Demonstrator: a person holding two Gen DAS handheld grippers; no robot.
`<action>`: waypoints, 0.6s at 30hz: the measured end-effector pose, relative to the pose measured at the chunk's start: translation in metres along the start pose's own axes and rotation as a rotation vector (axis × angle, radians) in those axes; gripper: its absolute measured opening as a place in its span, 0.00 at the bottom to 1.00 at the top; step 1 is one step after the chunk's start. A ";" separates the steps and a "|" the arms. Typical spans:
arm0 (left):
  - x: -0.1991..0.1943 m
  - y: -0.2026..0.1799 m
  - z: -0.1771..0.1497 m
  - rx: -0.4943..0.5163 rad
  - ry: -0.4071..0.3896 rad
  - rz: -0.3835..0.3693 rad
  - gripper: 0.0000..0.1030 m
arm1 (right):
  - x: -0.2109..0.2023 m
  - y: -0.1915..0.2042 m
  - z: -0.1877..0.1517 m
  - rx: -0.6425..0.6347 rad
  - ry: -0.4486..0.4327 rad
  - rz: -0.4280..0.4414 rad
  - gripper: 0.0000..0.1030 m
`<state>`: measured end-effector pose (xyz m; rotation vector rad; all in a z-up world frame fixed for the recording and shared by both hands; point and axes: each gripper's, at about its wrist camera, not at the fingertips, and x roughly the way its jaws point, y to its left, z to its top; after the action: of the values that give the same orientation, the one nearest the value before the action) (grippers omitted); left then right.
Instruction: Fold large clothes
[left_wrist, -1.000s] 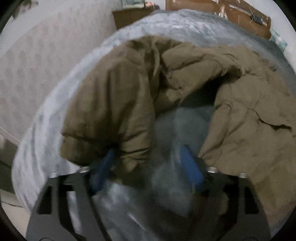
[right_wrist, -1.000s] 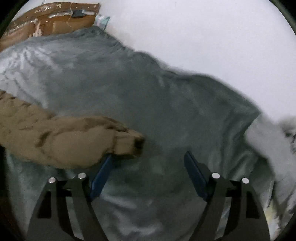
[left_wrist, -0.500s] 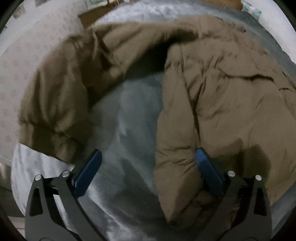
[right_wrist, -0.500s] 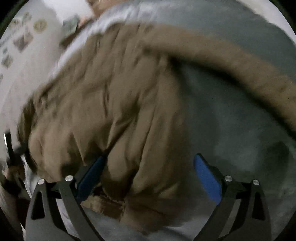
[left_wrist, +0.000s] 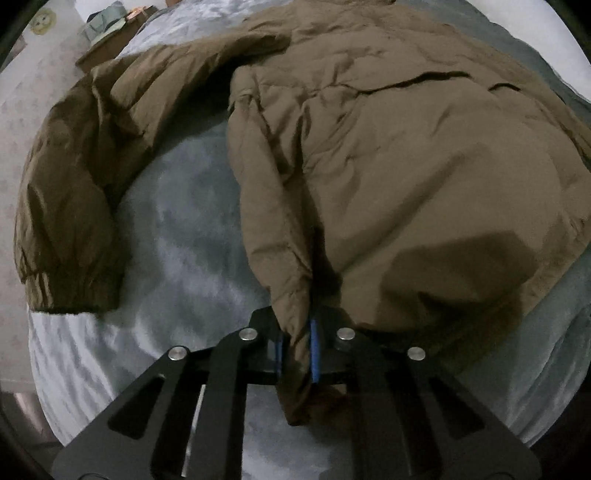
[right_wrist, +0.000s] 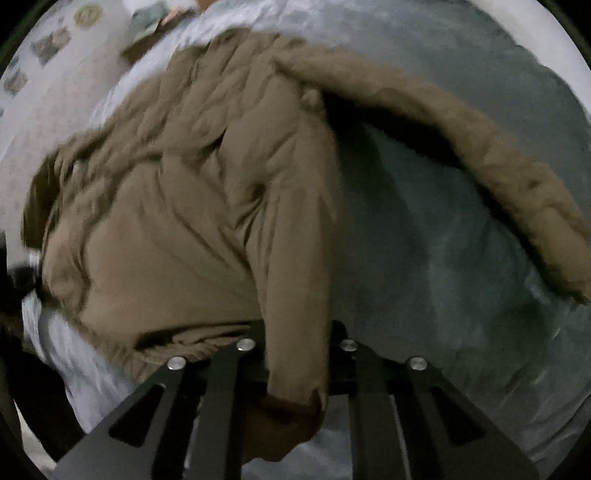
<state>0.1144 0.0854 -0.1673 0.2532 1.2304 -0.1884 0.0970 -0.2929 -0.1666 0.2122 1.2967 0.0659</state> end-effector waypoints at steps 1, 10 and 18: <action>0.000 0.004 0.001 -0.023 -0.005 0.008 0.20 | 0.007 0.003 -0.002 -0.007 0.032 0.010 0.32; -0.076 0.069 0.016 -0.294 -0.356 0.106 0.91 | -0.060 -0.092 0.013 0.420 -0.346 0.053 0.90; -0.085 0.096 0.079 -0.490 -0.464 0.044 0.96 | -0.038 -0.170 0.055 0.658 -0.346 -0.216 0.90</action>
<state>0.1845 0.1545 -0.0538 -0.1837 0.7757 0.0933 0.1271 -0.4725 -0.1501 0.6137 0.9524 -0.5673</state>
